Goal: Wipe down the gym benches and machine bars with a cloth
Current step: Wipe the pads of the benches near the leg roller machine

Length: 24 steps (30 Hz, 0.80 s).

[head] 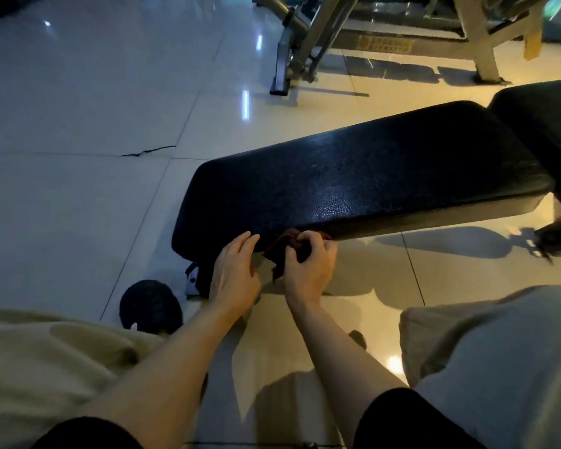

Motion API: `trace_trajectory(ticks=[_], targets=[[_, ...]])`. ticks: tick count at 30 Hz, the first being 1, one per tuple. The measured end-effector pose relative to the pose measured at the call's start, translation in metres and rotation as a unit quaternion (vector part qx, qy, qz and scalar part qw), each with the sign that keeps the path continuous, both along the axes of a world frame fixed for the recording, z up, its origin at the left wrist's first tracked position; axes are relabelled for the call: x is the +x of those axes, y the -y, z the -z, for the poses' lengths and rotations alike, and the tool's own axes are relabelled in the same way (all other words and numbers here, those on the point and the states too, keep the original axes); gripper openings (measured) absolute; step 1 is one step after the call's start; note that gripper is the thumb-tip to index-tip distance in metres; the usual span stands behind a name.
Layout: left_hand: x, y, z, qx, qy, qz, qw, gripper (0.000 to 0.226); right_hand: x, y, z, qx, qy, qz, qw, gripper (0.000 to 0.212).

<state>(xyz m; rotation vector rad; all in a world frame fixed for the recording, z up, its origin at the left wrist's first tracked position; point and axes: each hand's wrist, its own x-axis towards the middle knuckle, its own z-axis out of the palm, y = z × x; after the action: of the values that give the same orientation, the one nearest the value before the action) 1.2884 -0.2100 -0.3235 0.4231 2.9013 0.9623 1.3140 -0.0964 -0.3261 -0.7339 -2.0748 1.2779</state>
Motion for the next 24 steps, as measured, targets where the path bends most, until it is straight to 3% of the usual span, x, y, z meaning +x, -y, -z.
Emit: trace_trajectory(ticks=[4, 12, 16, 21, 24], targets=[[0.0, -0.006, -0.003, 0.015, -0.001, -0.017, 1.0, 0.066, -0.007, -0.003, -0.007, -0.046, -0.064, 0.105, 0.991, 0.02], [-0.002, 0.002, 0.0, 0.023, -0.011, 0.007, 1.0, 0.067, -0.025, 0.021, 0.003, -0.014, -0.014, 0.1, 0.995, 0.02], [-0.002, 0.008, 0.003, 0.03, -0.004, 0.004, 1.0, 0.068, -0.02, 0.03, 0.003, -0.022, 0.025, 0.029, 0.999, 0.02], [-0.002, 0.009, 0.003, 0.04, 0.007, -0.01, 0.999, 0.068, -0.019, 0.029, 0.004, -0.031, -0.044, 0.101, 0.993, 0.016], [-0.002, 0.012, 0.004, 0.039, 0.009, -0.006, 0.999, 0.066, -0.022, 0.035, 0.005, -0.007, -0.011, 0.065, 0.998, 0.018]])
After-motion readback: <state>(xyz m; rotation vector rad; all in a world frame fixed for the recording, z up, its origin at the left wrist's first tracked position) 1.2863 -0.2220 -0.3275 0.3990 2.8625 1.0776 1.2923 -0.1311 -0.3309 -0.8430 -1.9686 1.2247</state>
